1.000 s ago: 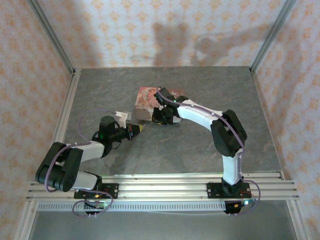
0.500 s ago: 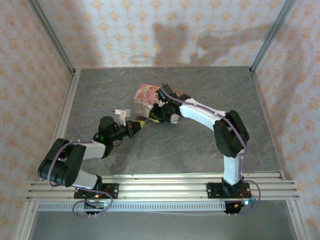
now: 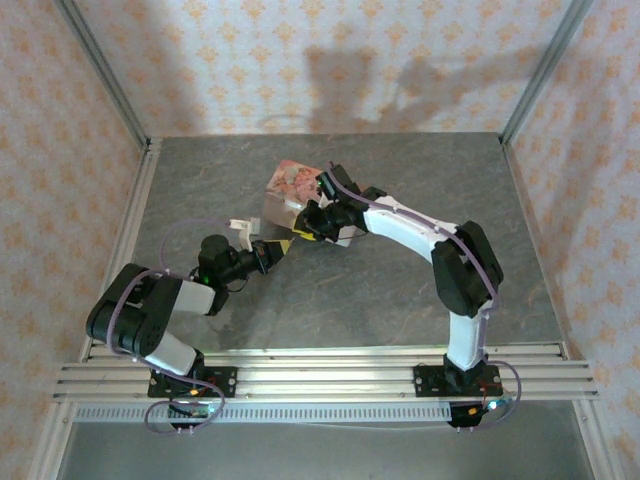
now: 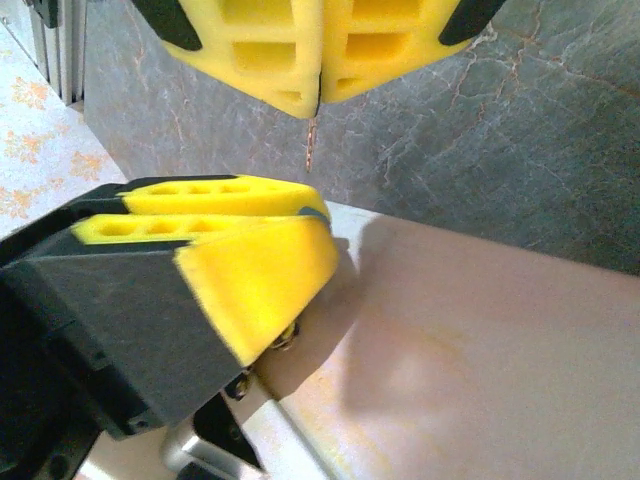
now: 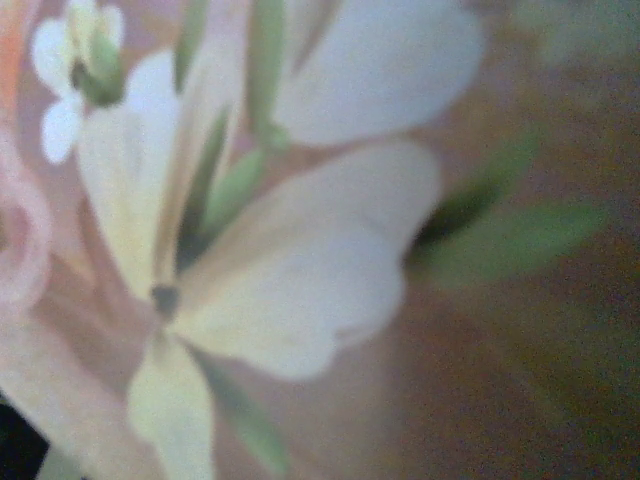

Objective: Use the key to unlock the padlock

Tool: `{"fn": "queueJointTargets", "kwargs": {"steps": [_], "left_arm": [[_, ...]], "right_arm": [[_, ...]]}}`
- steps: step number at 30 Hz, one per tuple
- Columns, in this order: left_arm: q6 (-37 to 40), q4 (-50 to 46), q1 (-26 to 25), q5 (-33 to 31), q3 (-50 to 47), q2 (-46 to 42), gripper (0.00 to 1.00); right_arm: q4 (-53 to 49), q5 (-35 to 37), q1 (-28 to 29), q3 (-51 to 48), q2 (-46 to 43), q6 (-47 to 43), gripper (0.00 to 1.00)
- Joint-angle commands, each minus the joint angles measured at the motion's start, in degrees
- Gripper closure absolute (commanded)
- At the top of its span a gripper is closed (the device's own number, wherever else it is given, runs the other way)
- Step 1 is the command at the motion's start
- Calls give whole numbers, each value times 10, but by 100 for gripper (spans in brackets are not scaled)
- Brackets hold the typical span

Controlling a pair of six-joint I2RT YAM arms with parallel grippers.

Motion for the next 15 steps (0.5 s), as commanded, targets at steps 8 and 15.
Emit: {"fn": "queueJointTargets", "kwargs": {"steps": [8, 15], "left_arm": [[-26, 99, -3, 22, 37, 50, 100], [-40, 118, -3, 34, 51, 68, 100]], "right_arm": [[34, -51, -10, -12, -36, 24, 100], [21, -50, -15, -7, -40, 21, 100]]}}
